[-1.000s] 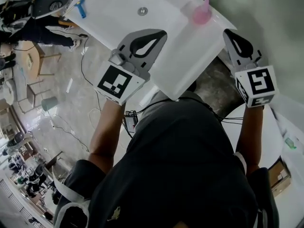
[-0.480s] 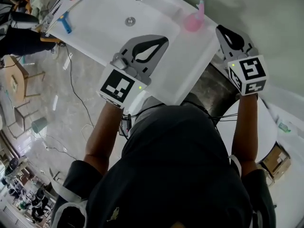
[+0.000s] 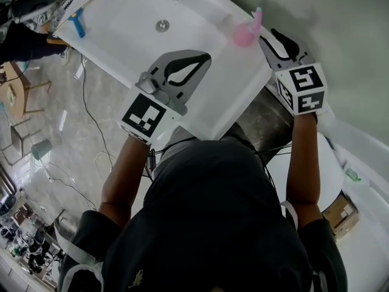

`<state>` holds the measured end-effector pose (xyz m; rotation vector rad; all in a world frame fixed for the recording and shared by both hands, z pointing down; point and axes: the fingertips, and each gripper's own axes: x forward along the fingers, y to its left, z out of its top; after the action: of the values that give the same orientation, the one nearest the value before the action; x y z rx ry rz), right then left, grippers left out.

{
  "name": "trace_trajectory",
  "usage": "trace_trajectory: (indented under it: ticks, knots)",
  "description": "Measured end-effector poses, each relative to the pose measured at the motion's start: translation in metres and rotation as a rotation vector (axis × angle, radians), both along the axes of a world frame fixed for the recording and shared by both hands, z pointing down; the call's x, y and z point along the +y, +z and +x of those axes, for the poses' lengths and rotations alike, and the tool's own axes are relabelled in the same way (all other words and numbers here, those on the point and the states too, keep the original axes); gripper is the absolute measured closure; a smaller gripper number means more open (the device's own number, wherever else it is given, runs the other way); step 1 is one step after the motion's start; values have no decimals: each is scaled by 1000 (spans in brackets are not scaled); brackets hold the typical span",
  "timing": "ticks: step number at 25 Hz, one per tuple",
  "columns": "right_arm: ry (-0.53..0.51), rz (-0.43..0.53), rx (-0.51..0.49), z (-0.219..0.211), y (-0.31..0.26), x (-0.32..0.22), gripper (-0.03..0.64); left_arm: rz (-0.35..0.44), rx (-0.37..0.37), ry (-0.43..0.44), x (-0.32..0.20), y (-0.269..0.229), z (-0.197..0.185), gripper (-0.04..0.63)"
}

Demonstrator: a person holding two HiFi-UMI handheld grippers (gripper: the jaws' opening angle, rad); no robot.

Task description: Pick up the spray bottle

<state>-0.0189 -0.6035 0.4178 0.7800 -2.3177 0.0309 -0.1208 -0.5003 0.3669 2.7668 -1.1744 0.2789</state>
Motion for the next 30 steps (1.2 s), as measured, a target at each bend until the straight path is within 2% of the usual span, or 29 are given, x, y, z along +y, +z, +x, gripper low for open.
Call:
trace_trajectory:
  ticks: [7,12,17,22,24,27,30]
  knots:
    - [4,-51,-18,-4,41,-34,394,-85,-20,-61,-13,28,4,592]
    - [6,-103,1,-3,66,-48,390,-128,-13,-80,-16,42,10,592]
    - [50,-131,26,3,88,-62,390,-159,-2,-100,-18,48,10,592]
    - [71,-142,-21,-4,97,-73,391,-179,-5,-100,-23,59,5,592]
    - [64,-151,-31,-6,98,-71,424,-181,-7,-94,-23,63,8,592]
    - [59,-155,-20,-6,99,-69,526,-184,-2,-86,-25,64,10,592]
    - [71,-171,-26,2,96,-64,529,-180,0,-77,-24,60,16,592]
